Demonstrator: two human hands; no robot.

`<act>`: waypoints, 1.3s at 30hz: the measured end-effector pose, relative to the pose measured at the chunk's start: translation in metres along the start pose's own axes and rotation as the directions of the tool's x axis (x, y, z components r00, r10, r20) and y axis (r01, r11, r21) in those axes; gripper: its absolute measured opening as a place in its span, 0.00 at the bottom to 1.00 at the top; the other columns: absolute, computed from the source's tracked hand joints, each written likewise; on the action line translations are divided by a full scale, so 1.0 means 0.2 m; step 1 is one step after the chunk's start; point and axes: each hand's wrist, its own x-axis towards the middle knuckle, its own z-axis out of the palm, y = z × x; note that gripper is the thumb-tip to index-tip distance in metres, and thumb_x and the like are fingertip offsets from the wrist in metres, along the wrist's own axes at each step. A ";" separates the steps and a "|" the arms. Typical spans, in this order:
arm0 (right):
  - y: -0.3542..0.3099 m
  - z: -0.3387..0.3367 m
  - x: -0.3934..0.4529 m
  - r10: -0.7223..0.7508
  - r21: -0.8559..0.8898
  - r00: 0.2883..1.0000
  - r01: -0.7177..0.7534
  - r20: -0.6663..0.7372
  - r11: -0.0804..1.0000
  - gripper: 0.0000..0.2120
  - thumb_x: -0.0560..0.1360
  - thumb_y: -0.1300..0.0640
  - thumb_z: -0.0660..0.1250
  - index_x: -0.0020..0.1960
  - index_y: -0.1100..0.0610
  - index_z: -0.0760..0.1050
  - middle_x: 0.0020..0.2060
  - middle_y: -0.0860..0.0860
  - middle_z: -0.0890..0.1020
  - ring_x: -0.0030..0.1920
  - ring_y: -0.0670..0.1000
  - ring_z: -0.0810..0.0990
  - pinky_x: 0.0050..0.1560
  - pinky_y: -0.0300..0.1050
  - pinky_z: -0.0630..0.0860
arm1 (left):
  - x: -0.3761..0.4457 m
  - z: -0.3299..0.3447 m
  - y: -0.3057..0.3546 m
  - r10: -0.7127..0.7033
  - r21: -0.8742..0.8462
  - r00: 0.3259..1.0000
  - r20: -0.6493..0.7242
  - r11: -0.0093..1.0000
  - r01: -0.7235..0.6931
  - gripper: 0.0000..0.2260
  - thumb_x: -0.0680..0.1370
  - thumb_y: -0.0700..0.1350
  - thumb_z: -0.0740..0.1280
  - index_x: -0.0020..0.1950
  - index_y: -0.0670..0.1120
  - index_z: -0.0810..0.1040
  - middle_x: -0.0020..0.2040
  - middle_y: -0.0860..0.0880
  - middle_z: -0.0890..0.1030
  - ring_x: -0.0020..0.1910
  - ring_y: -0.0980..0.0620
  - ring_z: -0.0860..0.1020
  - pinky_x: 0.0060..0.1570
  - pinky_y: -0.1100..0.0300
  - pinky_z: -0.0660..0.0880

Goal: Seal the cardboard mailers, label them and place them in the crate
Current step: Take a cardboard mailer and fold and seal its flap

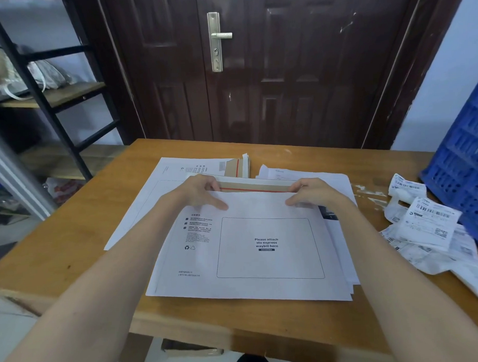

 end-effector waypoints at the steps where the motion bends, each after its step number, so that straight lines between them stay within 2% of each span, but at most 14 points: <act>1: 0.00 0.00 0.00 0.003 0.001 1.000 -0.003 0.020 1.000 0.16 0.66 0.53 0.77 0.51 0.49 0.78 0.54 0.49 0.77 0.57 0.51 0.74 0.58 0.46 0.74 | 0.00 0.00 0.00 -0.005 0.003 1.000 -0.003 1.000 0.005 0.20 0.63 0.52 0.81 0.50 0.48 0.79 0.52 0.52 0.75 0.45 0.55 0.74 0.34 0.64 0.72; 4: -0.01 -0.01 -0.03 0.016 0.020 0.995 -0.018 0.100 1.000 0.21 0.66 0.53 0.78 0.56 0.51 0.76 0.55 0.50 0.77 0.57 0.53 0.75 0.59 0.48 0.75 | 0.00 -0.01 0.00 -0.007 0.009 1.000 -0.012 1.000 0.007 0.21 0.63 0.52 0.81 0.51 0.47 0.79 0.48 0.54 0.75 0.43 0.57 0.74 0.32 0.65 0.70; 7: 0.00 -0.01 -0.03 0.011 0.008 0.994 -0.012 0.107 1.000 0.23 0.64 0.53 0.79 0.56 0.51 0.76 0.55 0.50 0.77 0.55 0.52 0.76 0.57 0.47 0.75 | 0.00 -0.01 0.00 0.000 0.002 1.000 -0.014 1.000 0.001 0.22 0.63 0.52 0.81 0.52 0.45 0.79 0.46 0.55 0.75 0.42 0.56 0.75 0.34 0.63 0.73; 11: 0.00 -0.02 -0.03 0.015 0.001 0.994 -0.015 0.108 1.000 0.20 0.64 0.53 0.79 0.53 0.51 0.78 0.53 0.49 0.77 0.55 0.52 0.76 0.56 0.46 0.74 | 0.00 -0.02 0.00 -0.019 0.011 1.000 -0.006 1.000 0.019 0.23 0.63 0.54 0.80 0.51 0.46 0.78 0.49 0.52 0.78 0.47 0.51 0.77 0.46 0.56 0.78; 16: 0.01 -0.03 -0.02 0.051 -0.043 0.991 -0.046 0.123 0.998 0.19 0.63 0.50 0.79 0.50 0.52 0.79 0.51 0.50 0.78 0.52 0.51 0.77 0.51 0.45 0.76 | 0.00 -0.02 -0.01 -0.035 0.056 0.999 -0.014 0.998 0.035 0.23 0.61 0.58 0.80 0.47 0.48 0.75 0.45 0.51 0.77 0.44 0.52 0.74 0.40 0.61 0.71; 20: 0.01 -0.05 -0.01 0.050 -0.106 0.989 -0.036 0.141 0.994 0.18 0.62 0.48 0.79 0.48 0.52 0.80 0.50 0.50 0.80 0.52 0.52 0.78 0.48 0.43 0.76 | 0.00 -0.01 -0.02 -0.022 0.050 1.000 -0.013 0.998 0.023 0.23 0.61 0.58 0.79 0.46 0.48 0.75 0.47 0.49 0.79 0.47 0.49 0.76 0.45 0.58 0.73; 22: 0.00 -0.06 0.00 0.052 -0.142 0.984 -0.029 0.168 0.990 0.18 0.60 0.47 0.80 0.46 0.53 0.81 0.50 0.50 0.81 0.52 0.51 0.80 0.52 0.44 0.77 | 0.01 -0.02 -0.01 -0.017 0.049 1.000 -0.011 0.999 0.018 0.22 0.62 0.58 0.79 0.45 0.48 0.76 0.48 0.49 0.79 0.48 0.49 0.77 0.47 0.57 0.75; 24: -0.01 -0.08 0.01 0.064 -0.178 0.974 -0.026 0.215 0.984 0.20 0.59 0.45 0.80 0.46 0.54 0.82 0.51 0.50 0.83 0.52 0.52 0.80 0.58 0.48 0.77 | 0.00 -0.02 0.00 -0.011 0.034 1.000 0.003 0.999 0.011 0.21 0.63 0.57 0.79 0.44 0.47 0.76 0.46 0.50 0.79 0.47 0.50 0.77 0.44 0.59 0.74; 27: -0.05 -0.11 0.03 0.109 -0.276 0.960 -0.035 0.257 0.960 0.21 0.62 0.43 0.78 0.49 0.54 0.83 0.53 0.49 0.81 0.55 0.51 0.78 0.63 0.50 0.73 | -0.01 -0.02 0.01 -0.006 -0.001 0.999 0.034 1.000 0.006 0.18 0.65 0.55 0.79 0.41 0.47 0.75 0.43 0.51 0.79 0.44 0.53 0.78 0.39 0.64 0.71; 35: -0.07 -0.13 0.03 0.181 -0.329 0.941 -0.081 0.286 0.941 0.22 0.65 0.41 0.76 0.50 0.57 0.83 0.52 0.49 0.80 0.55 0.51 0.76 0.58 0.44 0.69 | -0.02 -0.02 0.00 0.004 -0.008 0.998 0.061 1.000 -0.003 0.18 0.64 0.57 0.78 0.38 0.47 0.74 0.43 0.49 0.80 0.44 0.51 0.79 0.36 0.64 0.70; 39: -0.07 -0.13 0.03 0.185 -0.331 0.936 -0.080 0.298 0.940 0.22 0.63 0.40 0.76 0.48 0.54 0.82 0.52 0.48 0.80 0.55 0.50 0.77 0.60 0.44 0.70 | -0.03 -0.02 0.00 0.003 -0.020 0.998 0.058 1.000 -0.001 0.19 0.64 0.57 0.78 0.38 0.46 0.74 0.41 0.49 0.78 0.43 0.49 0.78 0.33 0.64 0.69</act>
